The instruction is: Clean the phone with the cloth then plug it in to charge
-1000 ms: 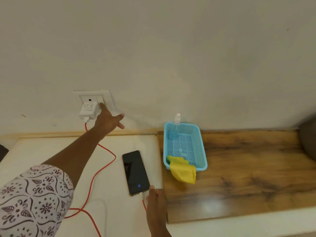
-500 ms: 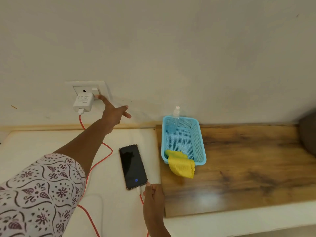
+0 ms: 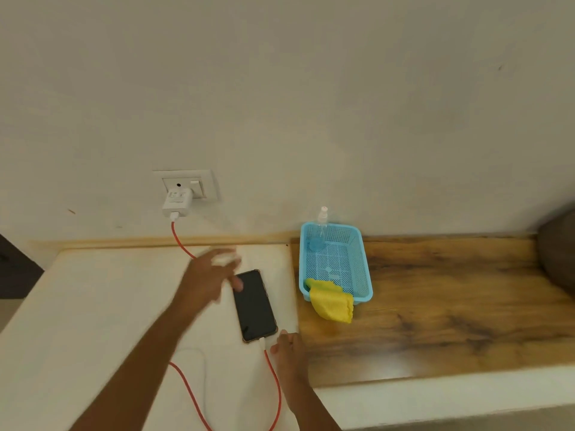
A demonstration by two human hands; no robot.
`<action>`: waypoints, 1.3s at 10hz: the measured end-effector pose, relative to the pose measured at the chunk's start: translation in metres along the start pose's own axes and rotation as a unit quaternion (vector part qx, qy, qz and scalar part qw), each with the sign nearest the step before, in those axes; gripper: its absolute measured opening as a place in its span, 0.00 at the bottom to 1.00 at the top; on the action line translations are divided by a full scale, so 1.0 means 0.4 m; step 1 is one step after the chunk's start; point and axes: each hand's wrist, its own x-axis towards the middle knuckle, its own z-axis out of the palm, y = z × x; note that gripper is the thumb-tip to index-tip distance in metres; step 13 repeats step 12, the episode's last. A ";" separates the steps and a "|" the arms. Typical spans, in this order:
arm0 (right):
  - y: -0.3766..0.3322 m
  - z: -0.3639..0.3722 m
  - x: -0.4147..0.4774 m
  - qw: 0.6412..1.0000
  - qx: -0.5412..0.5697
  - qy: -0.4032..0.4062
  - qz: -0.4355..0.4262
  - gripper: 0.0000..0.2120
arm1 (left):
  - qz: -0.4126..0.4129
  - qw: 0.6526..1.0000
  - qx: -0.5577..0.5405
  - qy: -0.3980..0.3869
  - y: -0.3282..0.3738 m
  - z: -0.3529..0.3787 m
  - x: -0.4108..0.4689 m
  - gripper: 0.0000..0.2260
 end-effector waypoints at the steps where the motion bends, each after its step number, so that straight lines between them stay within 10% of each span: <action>1: -0.002 0.001 -0.003 1.000 -0.014 0.004 -0.002 0.06 | -0.064 0.972 0.224 -0.014 -0.198 0.053 -0.140 0.18; 5: 0.001 0.010 -0.006 0.992 -0.113 0.013 -0.047 0.08 | -0.071 0.811 0.567 -0.125 -0.404 0.171 -0.238 0.41; 10: 0.030 0.012 -0.005 0.988 -0.121 0.025 -0.097 0.09 | -0.057 0.774 0.619 -0.122 -0.401 0.166 -0.236 0.41; 13: 0.075 0.048 0.018 0.977 -0.138 0.103 -0.125 0.08 | 0.000 0.819 0.561 -0.121 -0.403 0.157 -0.216 0.46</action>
